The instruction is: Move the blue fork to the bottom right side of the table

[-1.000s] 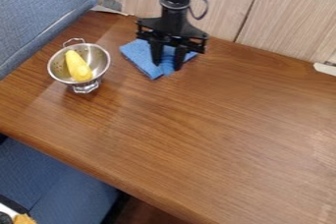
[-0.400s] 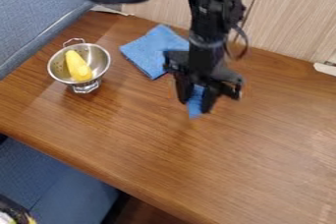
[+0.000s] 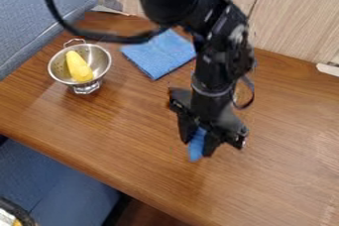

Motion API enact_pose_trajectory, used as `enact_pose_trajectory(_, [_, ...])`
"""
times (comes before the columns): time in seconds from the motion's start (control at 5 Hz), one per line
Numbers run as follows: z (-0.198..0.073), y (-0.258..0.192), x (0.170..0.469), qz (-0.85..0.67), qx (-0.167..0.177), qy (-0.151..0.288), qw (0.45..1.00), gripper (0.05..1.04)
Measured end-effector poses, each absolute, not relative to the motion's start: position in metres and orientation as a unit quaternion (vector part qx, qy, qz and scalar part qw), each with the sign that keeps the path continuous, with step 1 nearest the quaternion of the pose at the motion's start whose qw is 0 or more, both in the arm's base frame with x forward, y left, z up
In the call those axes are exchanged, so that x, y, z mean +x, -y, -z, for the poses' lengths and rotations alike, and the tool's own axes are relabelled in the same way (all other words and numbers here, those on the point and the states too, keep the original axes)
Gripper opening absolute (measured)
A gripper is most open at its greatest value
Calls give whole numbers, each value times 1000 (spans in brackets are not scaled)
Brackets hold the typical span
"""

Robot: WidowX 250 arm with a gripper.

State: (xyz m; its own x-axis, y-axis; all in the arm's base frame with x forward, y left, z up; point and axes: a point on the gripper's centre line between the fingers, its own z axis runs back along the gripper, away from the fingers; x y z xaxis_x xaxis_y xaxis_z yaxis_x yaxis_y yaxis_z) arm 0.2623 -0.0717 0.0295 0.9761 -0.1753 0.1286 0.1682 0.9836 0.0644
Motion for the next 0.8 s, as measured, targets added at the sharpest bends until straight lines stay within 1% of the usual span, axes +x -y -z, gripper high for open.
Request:
enact_pose_trajectory(0.4, [-4,76,252,130,29,56,990,447])
enact_pose_trajectory(0.6, [0,78,251,134,26,49,989,447])
enact_pose_trajectory(0.8, [4,78,250,142,26,42,989,516])
